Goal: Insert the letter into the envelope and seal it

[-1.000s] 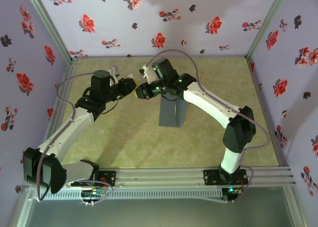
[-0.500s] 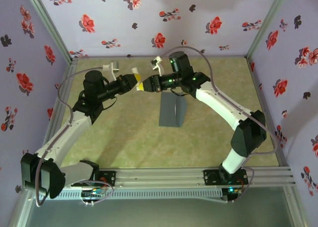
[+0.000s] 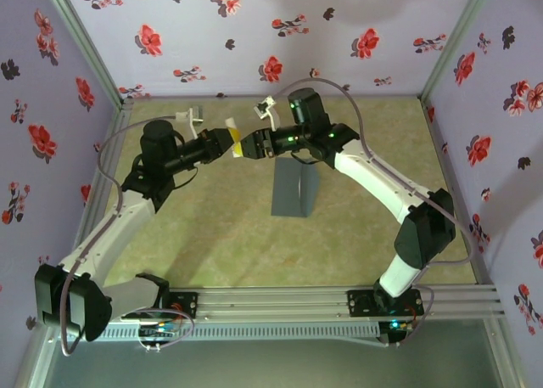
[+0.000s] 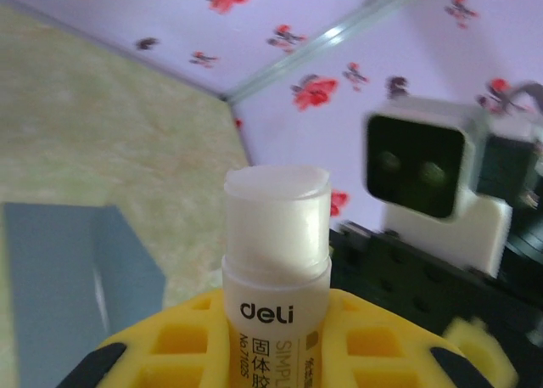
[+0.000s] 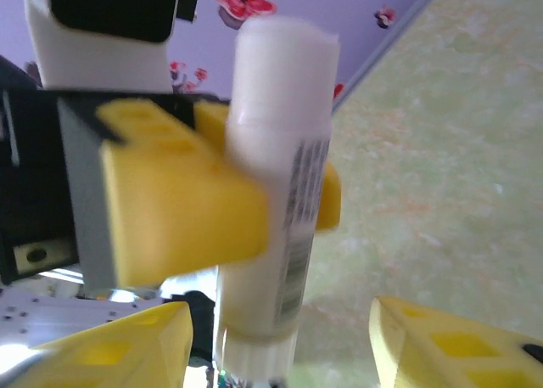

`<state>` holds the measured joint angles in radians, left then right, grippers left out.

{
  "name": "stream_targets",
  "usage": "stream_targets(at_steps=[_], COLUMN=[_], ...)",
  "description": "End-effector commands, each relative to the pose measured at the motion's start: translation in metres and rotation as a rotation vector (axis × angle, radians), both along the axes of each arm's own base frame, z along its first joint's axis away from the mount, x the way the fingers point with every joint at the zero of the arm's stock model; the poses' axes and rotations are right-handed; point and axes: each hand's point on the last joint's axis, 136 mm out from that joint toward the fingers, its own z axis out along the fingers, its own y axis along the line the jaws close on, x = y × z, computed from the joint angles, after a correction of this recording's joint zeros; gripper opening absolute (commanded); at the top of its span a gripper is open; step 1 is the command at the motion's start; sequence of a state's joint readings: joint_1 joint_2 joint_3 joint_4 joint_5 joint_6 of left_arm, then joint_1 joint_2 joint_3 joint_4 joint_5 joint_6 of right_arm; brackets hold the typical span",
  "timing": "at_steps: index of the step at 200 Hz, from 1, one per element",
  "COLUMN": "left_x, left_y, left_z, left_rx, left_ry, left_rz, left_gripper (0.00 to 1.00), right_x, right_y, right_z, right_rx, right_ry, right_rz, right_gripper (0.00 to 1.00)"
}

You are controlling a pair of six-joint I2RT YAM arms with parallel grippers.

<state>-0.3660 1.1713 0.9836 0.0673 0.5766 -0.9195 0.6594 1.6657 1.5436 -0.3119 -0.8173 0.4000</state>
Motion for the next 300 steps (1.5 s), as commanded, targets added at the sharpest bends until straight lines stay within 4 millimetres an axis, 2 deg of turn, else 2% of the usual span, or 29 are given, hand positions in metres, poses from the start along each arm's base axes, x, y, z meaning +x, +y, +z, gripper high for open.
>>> stream_targets(at_steps=[1,22,52,107,146,196,260,281,300], left_x=[0.02,0.031,0.035,0.032,0.029,0.022,0.008,-0.001,-0.01], left_y=[0.03,0.049,0.041,0.026,0.02,0.017,0.006,-0.001,-0.004], left_z=[-0.008,-0.021,-0.027,-0.025,-0.019,-0.019,-0.009,-0.003,0.001], left_rx=[0.15,0.245,0.249,0.216,0.187,0.177,0.122,0.1,0.088], left_ry=[0.026,0.091,0.118,0.1,0.089,0.088,0.035,-0.001,-0.026], left_rz=[0.183,0.295,0.289,0.254,0.224,0.19,0.101,0.043,-0.006], left_gripper=[0.0,0.0,0.0,0.0,0.0,0.0,0.0,0.0,0.0], right_x=[-0.002,-0.001,-0.001,0.0,0.011,0.017,0.021,0.021,0.02], right_y=[-0.014,-0.017,-0.002,0.031,0.034,0.038,0.043,0.044,0.044], right_z=[0.003,-0.012,-0.03,-0.031,-0.036,-0.031,-0.03,-0.027,-0.023], right_rx=[-0.081,-0.172,-0.25,-0.232,-0.256,-0.239,-0.232,-0.223,-0.209], right_ry=[-0.076,-0.107,-0.131,-0.153,-0.166,-0.189,-0.197,-0.199,-0.203], right_rz=[-0.049,-0.085,-0.107,-0.08,-0.104,-0.116,-0.107,-0.11,-0.104], right_gripper=[0.59,0.59,0.58,0.58,0.57,0.55,0.34,0.24,0.2])
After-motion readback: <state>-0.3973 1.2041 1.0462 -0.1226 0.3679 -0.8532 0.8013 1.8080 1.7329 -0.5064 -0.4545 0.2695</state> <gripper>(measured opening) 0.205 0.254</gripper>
